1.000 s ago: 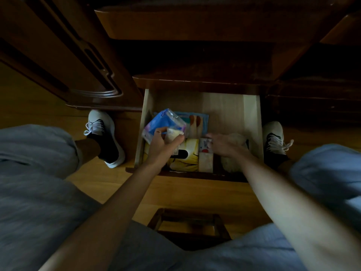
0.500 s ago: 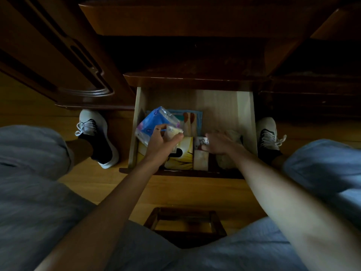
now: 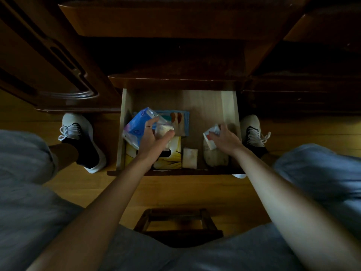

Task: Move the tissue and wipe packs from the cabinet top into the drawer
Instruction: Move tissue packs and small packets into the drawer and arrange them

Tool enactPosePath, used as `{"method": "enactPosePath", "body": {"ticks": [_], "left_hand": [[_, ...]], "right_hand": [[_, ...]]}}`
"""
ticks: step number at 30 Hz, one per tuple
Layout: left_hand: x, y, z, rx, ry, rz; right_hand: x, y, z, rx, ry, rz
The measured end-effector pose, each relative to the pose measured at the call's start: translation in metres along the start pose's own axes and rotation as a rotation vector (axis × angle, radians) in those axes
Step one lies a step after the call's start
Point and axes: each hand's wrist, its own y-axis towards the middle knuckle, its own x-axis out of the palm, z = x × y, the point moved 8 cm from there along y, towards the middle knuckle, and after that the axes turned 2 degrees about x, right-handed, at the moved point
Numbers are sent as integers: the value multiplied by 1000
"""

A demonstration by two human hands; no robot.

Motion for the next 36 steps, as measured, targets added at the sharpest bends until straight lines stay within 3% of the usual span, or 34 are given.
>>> {"method": "enactPosePath", "body": {"ticks": [3, 6, 8, 11, 17, 19, 22, 27, 31, 36], "left_hand": [[6, -1, 4, 11, 26, -52], [7, -1, 4, 6, 39, -53], [7, -3, 2, -11, 27, -45], [3, -6, -4, -37, 13, -35], [-4, -3, -6, -24, 9, -1], [-5, -2, -5, -24, 18, 10], [-1, 2, 0, -19, 17, 5], [7, 0, 3, -12, 0, -15], [8, -4, 0, -27, 1, -42], [-1, -5, -5, -56, -40, -33]], "right_hand": [[5, -6, 9, 57, -85, -91], [24, -15, 15, 194, -112, -360], [36, -17, 17, 181, -150, -427], [38, -4, 7, 81, -275, -331], [-16, 40, -44, -77, -157, 91], [-15, 39, -40, -73, -65, 47], [9, 25, -12, 53, 16, -158], [54, 3, 17, 204, -53, -437], [59, 2, 14, 127, 21, -314], [24, 23, 0, 8, -63, -41]]}}
